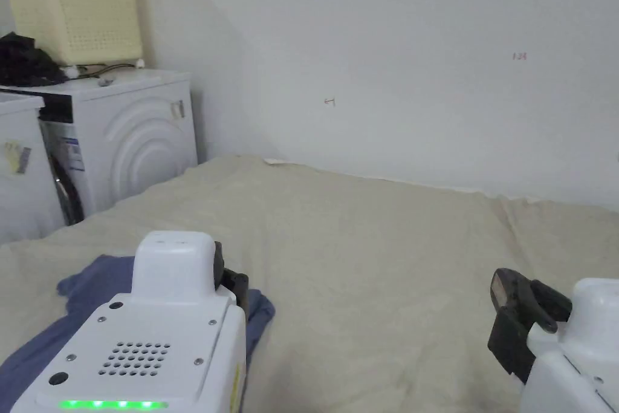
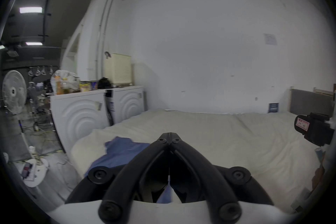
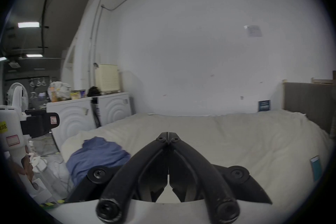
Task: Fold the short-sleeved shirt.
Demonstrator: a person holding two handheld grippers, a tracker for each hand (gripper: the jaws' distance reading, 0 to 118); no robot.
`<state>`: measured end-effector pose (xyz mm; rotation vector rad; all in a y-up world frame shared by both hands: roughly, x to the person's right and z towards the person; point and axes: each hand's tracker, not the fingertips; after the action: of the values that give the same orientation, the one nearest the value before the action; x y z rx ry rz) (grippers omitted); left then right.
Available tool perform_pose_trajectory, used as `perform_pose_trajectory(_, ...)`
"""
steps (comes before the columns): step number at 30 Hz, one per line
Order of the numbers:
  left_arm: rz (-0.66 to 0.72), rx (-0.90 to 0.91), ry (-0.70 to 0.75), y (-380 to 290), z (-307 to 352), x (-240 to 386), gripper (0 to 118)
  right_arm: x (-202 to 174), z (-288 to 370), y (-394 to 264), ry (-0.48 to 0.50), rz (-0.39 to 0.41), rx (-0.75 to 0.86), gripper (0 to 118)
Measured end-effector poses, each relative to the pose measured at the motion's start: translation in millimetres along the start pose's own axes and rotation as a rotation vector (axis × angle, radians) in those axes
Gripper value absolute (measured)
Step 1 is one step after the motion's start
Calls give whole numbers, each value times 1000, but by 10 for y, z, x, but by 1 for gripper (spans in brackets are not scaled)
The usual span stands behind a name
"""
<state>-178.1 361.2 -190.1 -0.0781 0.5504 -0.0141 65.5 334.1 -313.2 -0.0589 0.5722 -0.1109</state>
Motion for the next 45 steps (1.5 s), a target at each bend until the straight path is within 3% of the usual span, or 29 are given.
perform_pose_trajectory(5,-2,-10,109,-38,164,-424,0,-495,-229,-130,173,-17,-39,0)
perform_pose_trajectory(12,7,-32,232,-120,290,-816,0,-1005,-415,-290,308,14,-89,0)
perform_pose_trajectory(25,37,-138,247,-389,-136,-1066,0,-1107,-653,-410,307,54,-149,0)
perform_pose_trajectory(36,137,-461,118,-1306,-1484,-1201,0,-1186,-1138,-799,280,110,-290,0)
perform_pose_trajectory(40,104,-545,87,-1618,-1862,-1164,0,-1193,-1331,-952,268,114,-348,0)
perform_pose_trajectory(41,69,-542,115,-1672,-1938,-1134,18,-1192,-1379,-989,265,118,-360,0)
perform_pose_trajectory(42,39,-553,136,-1715,-1997,-1107,28,-1188,-1406,-1012,266,121,-371,0)
perform_pose_trajectory(44,44,-608,72,-1783,-2104,-1078,55,-1181,-1465,-1063,262,127,-390,0)
perform_pose_trajectory(45,62,-624,51,-1813,-2158,-1074,92,-1176,-1487,-1080,262,128,-396,0)
